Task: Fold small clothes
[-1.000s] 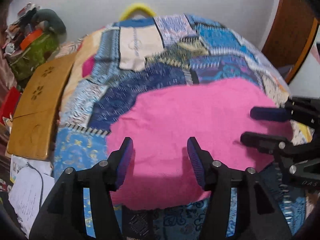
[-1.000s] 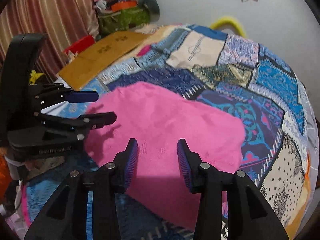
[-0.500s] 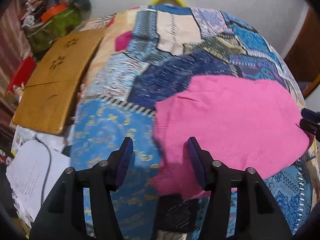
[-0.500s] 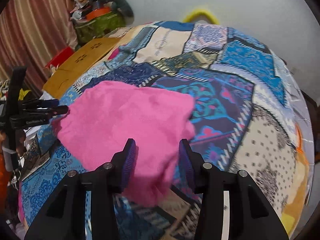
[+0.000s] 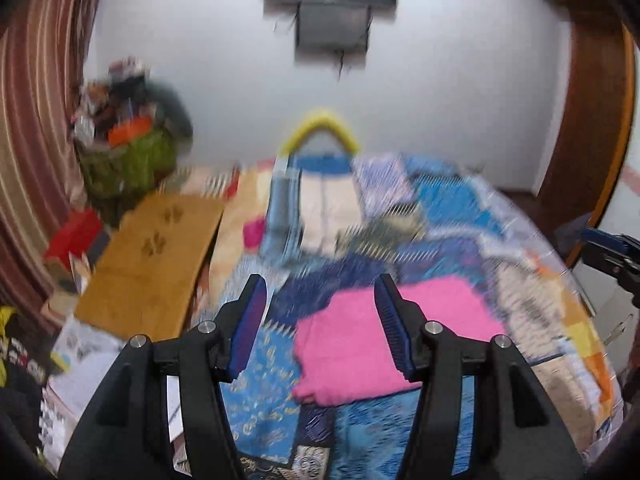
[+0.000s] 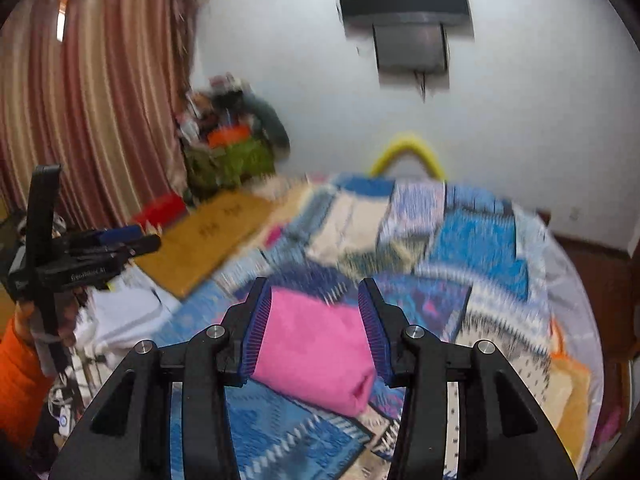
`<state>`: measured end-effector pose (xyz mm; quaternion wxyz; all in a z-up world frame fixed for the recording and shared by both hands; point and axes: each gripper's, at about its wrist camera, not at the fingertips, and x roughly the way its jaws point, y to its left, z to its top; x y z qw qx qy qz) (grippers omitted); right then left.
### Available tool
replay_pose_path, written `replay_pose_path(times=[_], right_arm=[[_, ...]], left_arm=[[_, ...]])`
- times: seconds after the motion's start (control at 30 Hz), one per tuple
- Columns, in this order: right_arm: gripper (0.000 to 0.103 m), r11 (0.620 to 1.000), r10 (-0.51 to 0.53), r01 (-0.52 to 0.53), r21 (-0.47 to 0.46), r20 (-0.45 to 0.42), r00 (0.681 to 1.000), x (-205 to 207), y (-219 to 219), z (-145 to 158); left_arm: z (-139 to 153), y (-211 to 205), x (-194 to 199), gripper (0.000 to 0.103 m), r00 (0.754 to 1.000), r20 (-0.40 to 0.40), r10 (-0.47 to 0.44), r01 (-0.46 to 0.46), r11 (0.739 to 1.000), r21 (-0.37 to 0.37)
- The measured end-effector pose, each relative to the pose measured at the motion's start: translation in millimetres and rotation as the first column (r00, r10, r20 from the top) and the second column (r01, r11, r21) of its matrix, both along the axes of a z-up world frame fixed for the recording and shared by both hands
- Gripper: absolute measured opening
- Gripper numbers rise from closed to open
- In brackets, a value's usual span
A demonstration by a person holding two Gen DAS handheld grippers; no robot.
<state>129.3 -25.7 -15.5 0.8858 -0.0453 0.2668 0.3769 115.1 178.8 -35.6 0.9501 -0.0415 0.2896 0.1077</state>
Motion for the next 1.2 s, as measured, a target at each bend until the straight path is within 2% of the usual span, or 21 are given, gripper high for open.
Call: replay_pose_path(times=[0.1, 0.23, 0.37, 0.47, 0.57, 0.63, 0.7, 0.77, 0.87, 1.0, 1.07, 1.2], right_arm=[[0.042, 0.997, 0.011, -0.016, 0.07, 0.066, 0.998, -22.3, -5.7, 25.4], [0.042, 0.99, 0.016, -0.037, 0.139, 0.145, 0.989, -51.1, -13.0, 49.8], [0.042, 0.98, 0.022, -0.061, 0.188, 0.2, 0.98, -80.5, -17.5, 63.9], [0.043, 0.969, 0.037, -0.082, 0.235, 0.19, 0.981, -93.4, -21.5, 65.1], [0.051, 0.965, 0.024, -0.072, 0.251, 0.188, 0.982, -101.4, -23.5, 61.4], [0.055, 0.967, 0.012, -0.059, 0.248, 0.189, 0.982, -104.6, -24.5, 58.7], [0.057, 0.971, -0.006, -0.039, 0.235, 0.188, 0.982, -109.7, -26.1, 56.6], [0.071, 0.976, -0.034, -0.009, 0.217, 0.193, 0.981, -112.8, -26.9, 55.1], [0.081, 0.98, -0.066, 0.024, 0.196, 0.21, 0.975, -116.2, -26.6, 53.6], [0.09, 0.983, -0.085, 0.046, 0.175, 0.224, 0.971, -121.0, -28.3, 54.7], [0.096, 0.984, -0.095, 0.058, 0.171, 0.222, 0.97, -119.4, -29.5, 53.9], [0.1, 0.983, -0.112, 0.077, 0.164, 0.216, 0.97, -118.2, -32.3, 52.3]], left_arm=[[30.7, -21.4, -22.1, 0.056, 0.995, 0.095, -0.027, 0.025, 0.999, 0.024], [63.8, -53.2, -56.6, 0.056, 0.972, 0.221, -0.073, 0.06, 0.996, 0.067], [77.1, -79.0, -83.9, 0.056, 0.948, 0.308, -0.074, 0.038, 0.992, 0.119], [76.4, -92.7, -99.2, 0.06, 0.936, 0.347, -0.068, 0.02, 0.99, 0.141], [71.7, -98.2, -106.6, 0.065, 0.932, 0.357, -0.067, 0.021, 0.991, 0.129], [67.6, -97.8, -110.2, 0.067, 0.934, 0.352, -0.067, 0.035, 0.995, 0.096], [65.4, -96.6, -114.4, 0.075, 0.935, 0.348, -0.061, 0.04, 0.997, 0.069], [62.7, -94.6, -116.3, 0.079, 0.936, 0.349, -0.051, 0.036, 0.998, 0.049], [60.6, -94.9, -118.7, 0.088, 0.937, 0.347, -0.042, 0.034, 0.999, 0.027], [61.5, -94.2, -122.0, 0.097, 0.935, 0.353, -0.035, 0.032, 0.999, 0.015], [62.3, -93.2, -123.8, 0.1, 0.932, 0.361, -0.029, 0.028, 1.0, 0.01], [61.8, -93.9, -126.5, 0.101, 0.933, 0.359, -0.025, 0.024, 1.0, 0.007]])
